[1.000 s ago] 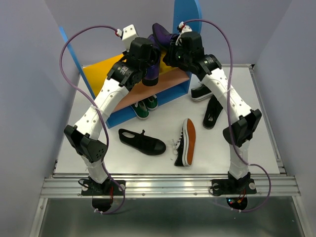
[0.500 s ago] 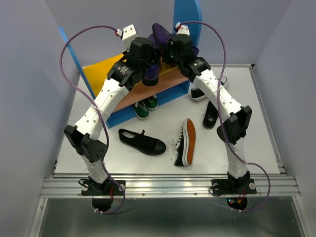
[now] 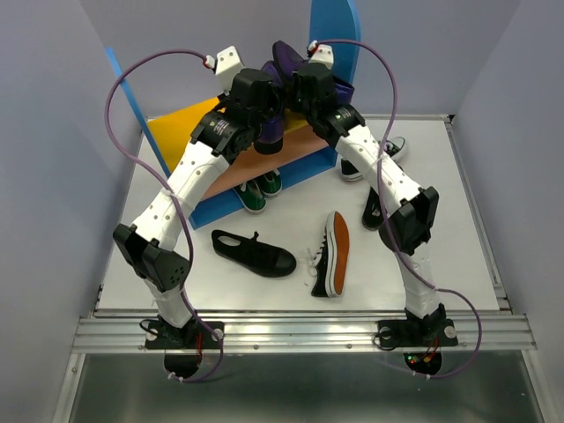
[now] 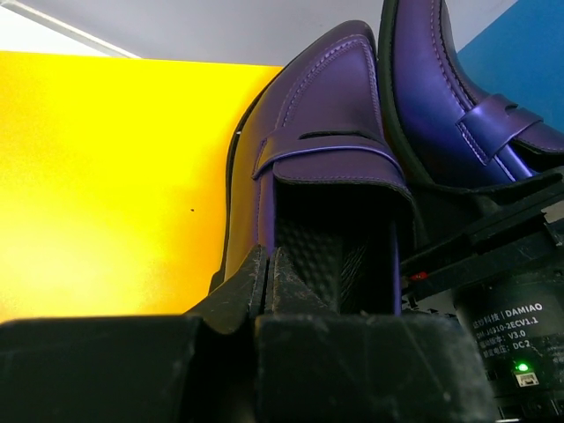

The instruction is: Place and organize the shoes onto the shoe shelf

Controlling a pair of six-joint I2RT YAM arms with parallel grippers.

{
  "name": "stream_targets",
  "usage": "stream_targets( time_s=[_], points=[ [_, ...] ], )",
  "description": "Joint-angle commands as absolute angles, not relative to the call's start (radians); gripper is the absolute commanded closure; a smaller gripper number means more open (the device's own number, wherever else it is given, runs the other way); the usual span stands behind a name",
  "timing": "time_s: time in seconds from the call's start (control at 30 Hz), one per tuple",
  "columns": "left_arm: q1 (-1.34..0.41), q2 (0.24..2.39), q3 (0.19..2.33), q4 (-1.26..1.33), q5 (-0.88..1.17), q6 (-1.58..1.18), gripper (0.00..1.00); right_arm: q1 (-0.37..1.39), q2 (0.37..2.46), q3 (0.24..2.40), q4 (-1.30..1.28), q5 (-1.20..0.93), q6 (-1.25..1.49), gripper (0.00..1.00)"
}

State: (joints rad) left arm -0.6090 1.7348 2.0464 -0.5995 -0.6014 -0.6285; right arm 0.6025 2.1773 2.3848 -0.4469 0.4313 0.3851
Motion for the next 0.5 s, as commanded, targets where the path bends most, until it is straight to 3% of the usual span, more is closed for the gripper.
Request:
stream_targets(
  time_s=[0.0, 0.3, 0.47],
  points=[
    [-0.624, 1.677, 2.048, -0.503, -0.583, -0.652, 1.00, 0.592, 2.212, 2.447, -0.379, 0.319, 0.371, 0.67],
    [-0.629, 1.697, 2.059, -0.517, -0.552, -0.652, 1.00, 0.592, 2.221, 2.421, -0.259, -0.145, 0.345, 0.66],
    [-0.630, 1.694, 2.057, -0.514, -0.548, -0.646, 1.00, 0.592, 2.220, 2.411, -0.233, -0.192, 0.351, 0.65]
  ],
)
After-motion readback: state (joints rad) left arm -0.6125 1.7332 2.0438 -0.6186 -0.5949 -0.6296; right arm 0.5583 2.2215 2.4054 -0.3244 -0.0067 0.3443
